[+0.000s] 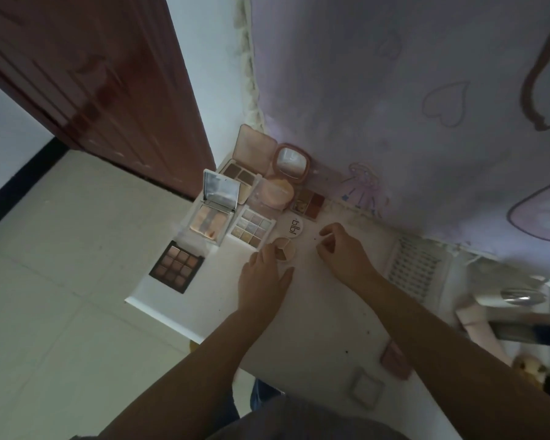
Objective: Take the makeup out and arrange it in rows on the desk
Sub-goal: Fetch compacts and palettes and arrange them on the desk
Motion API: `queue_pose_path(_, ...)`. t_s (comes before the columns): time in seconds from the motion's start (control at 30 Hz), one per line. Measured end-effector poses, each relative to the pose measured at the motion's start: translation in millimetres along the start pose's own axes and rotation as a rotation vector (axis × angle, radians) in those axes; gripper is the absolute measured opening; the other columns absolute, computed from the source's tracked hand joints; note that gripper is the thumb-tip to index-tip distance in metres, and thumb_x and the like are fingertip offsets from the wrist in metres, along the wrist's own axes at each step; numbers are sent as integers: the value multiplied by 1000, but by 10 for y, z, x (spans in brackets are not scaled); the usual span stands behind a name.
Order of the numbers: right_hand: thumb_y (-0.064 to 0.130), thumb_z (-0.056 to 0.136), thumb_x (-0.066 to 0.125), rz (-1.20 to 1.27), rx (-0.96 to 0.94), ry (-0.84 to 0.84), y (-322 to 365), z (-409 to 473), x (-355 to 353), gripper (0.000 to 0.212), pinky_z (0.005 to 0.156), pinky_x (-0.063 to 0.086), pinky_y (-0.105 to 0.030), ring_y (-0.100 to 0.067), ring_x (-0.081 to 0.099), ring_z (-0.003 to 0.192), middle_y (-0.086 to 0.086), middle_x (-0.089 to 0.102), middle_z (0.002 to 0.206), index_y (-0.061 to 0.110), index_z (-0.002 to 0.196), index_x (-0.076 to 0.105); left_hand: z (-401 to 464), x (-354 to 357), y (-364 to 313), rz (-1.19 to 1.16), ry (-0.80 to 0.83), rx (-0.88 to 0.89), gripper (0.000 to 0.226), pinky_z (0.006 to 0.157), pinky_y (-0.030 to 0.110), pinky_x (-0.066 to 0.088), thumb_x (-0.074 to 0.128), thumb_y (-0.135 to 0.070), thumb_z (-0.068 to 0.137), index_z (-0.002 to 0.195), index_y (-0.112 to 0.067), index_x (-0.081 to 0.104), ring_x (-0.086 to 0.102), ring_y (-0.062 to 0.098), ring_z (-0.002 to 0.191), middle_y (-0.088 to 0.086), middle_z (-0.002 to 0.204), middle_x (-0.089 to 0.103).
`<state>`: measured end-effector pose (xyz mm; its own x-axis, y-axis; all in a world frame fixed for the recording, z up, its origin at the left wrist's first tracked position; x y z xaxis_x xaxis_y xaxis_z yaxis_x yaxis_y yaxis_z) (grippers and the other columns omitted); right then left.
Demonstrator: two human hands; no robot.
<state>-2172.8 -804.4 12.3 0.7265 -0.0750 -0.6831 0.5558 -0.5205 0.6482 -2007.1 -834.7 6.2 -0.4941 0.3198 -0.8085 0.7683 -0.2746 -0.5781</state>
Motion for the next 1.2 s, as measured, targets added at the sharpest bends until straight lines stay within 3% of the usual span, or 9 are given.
queue_pose_path(0.1, 16, 90, 56, -39, 5, 97, -167, -285, -272, 8, 59, 46, -20, -14, 62, 72, 1, 65, 81, 19, 97, 57, -246, 204, -342, -35, 181, 178, 24, 70, 23, 40, 52, -36, 91, 107, -21, 46, 49, 12, 82, -8, 91, 46)
queue_pose_path(0.2, 15, 91, 55, -121, 39, 224, -409, -804, -387, 10, 61, 46, -20, -11, 62, 70, 2, 66, 80, 16, 99, 59, -708, 720, -736, 54, 567, 415, 21, 74, 28, 40, 44, -32, 95, 110, -19, 50, 53, 21, 94, 0, 103, 54)
queue_pose_path(0.37, 25, 92, 50, -418, 12, 330, -844, -1793, -1, 27, 82, 41, -25, -21, 52, 109, -3, 48, 123, 15, 117, 54, -1115, 1104, -1003, 202, 758, 525, 29, 83, 37, 44, 36, -22, 98, 116, -10, 55, 55, 30, 102, 14, 115, 58)
queue_pose_path(0.5, 30, 69, 79, -565, -57, 200, -859, -2160, 269, 44, 50, 41, -22, -25, 64, 90, -9, 56, 118, 10, 105, 63, -1245, 1183, -1026, 179, 831, 489, 29, 84, 38, 46, 39, -21, 97, 114, -7, 58, 57, 31, 99, 18, 112, 62)
queue_pose_path(0.67, 35, 87, 60, -417, -23, -10, -784, -2046, 158, 33, 54, 27, -12, -15, 55, 82, 0, 53, 111, 17, 114, 54, -1189, 985, -840, -178, 853, 165, 26, 85, 38, 51, 45, -18, 95, 108, -3, 62, 63, 31, 93, 19, 103, 65)
queue_pose_path(0.83, 38, 84, 65, 57, 4, -161, -335, -1847, 35, 27, 59, 50, -15, -6, 59, 76, 12, 49, 101, 28, 105, 51, -1231, 770, -525, -978, 1025, -442, 38, 84, 39, 56, 42, -32, 99, 115, -2, 60, 66, 29, 94, 20, 108, 66)
queue_pose_path(0.93, 39, 83, 65, 137, -52, -166, -23, -1732, 37, 22, 59, 48, -13, -2, 57, 76, 17, 51, 99, 35, 98, 49, -1201, 531, -495, -1293, 1061, -570, 40, 87, 35, 55, 41, -33, 99, 119, -3, 58, 65, 28, 101, 21, 114, 65)
queue_pose_path(1.07, 31, 85, 65, 322, -13, -38, 149, -1509, 70, 13, 57, 50, -16, -2, 63, 74, 18, 61, 101, 37, 93, 56, -1042, 308, -343, -1450, 986, -667, 34, 78, 30, 58, 44, -27, 98, 113, -1, 59, 68, 26, 89, 21, 106, 68)
queue_pose_path(1.2, 20, 94, 55, 655, 118, 44, 71, -1325, 116, 10, 54, 51, -19, -15, 70, 69, 2, 73, 86, 18, 93, 65, -1042, 272, -159, -1408, 959, -774, 34, 56, 23, 56, 44, -29, 97, 116, -3, 56, 67, 24, 69, 19, 95, 66)
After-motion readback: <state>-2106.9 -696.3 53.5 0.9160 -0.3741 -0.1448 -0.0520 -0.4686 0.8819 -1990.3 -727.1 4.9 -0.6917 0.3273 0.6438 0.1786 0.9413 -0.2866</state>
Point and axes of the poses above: each hand's wrist, its own z-axis towards the middle knuckle, its own x-axis out of the palm, y = z × x, the point moved 10 cm from there along z, towards the middle knuckle
